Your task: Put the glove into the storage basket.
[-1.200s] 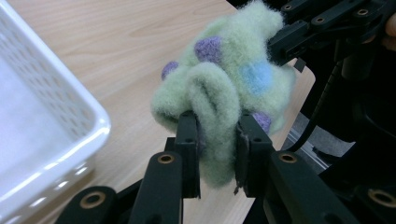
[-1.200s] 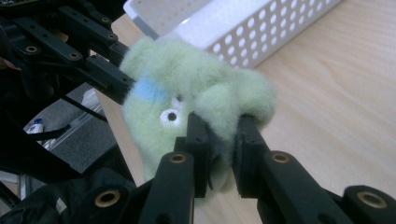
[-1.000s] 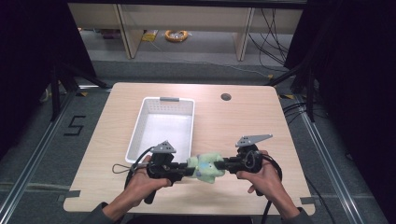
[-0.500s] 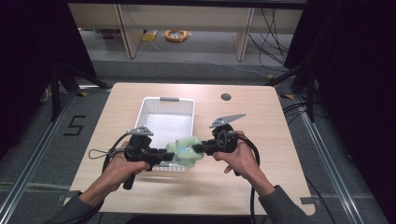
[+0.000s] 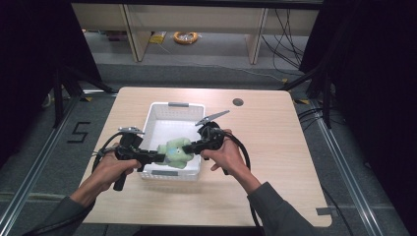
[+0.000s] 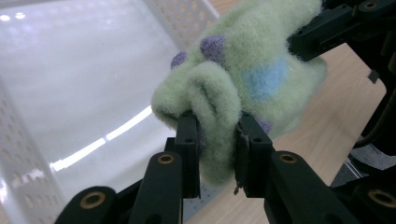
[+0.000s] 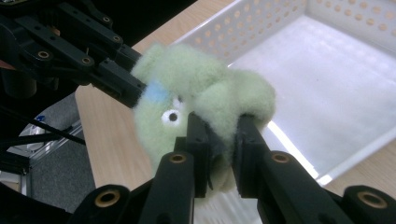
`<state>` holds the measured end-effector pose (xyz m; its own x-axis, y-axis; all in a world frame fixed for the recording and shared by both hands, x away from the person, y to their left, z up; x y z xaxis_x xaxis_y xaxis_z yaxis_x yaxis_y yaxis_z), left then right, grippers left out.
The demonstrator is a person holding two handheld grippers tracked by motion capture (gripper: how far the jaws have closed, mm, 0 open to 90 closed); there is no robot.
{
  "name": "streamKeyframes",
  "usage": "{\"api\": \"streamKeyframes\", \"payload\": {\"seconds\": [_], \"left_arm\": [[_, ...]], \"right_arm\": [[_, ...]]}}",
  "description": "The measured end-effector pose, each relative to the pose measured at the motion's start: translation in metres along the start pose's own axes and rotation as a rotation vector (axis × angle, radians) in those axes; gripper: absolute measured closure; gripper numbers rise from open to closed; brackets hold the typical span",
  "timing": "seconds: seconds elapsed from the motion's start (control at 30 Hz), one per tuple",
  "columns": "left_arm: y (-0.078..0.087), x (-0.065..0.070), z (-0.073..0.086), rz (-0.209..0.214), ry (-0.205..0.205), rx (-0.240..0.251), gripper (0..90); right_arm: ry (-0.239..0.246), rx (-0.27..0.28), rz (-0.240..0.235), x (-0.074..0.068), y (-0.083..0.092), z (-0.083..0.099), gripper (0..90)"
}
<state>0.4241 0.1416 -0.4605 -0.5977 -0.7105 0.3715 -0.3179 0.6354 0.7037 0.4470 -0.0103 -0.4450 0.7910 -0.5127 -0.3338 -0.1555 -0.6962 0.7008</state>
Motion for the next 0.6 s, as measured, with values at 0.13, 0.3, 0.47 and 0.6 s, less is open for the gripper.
{"api": "streamKeyframes", "payload": {"seconds": [0.13, 0.3, 0.47, 0.6], "left_arm": [[-0.005, -0.011, 0.002, -0.008, 0.020, -0.014, 73.3], [-0.014, -0.021, 0.007, -0.026, 0.026, -0.047, 73.2], [-0.023, -0.030, 0.010, -0.052, 0.021, -0.088, 73.0], [-0.028, -0.035, 0.014, -0.060, 0.021, -0.122, 72.8]], "right_arm": [[-0.014, -0.021, 0.010, 0.005, -0.013, -0.001, 79.7], [-0.035, -0.044, 0.024, 0.011, -0.028, 0.001, 79.7], [-0.042, -0.072, 0.035, 0.018, -0.043, 0.006, 79.6], [-0.069, -0.098, 0.055, 0.022, -0.050, 0.009, 79.4]]}}
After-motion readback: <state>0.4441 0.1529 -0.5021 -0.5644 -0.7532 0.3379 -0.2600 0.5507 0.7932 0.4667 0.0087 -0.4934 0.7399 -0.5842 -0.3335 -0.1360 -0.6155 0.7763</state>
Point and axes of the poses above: each handheld gripper's, and its own axes: y roughly backward along the jaws, z roughly out of its underside, x roughly to its right, the point moved 8 cm from there along -y, roughly forward along the jaws, and after that the axes turned 4 degrees about -x, right-handed, at the moved point
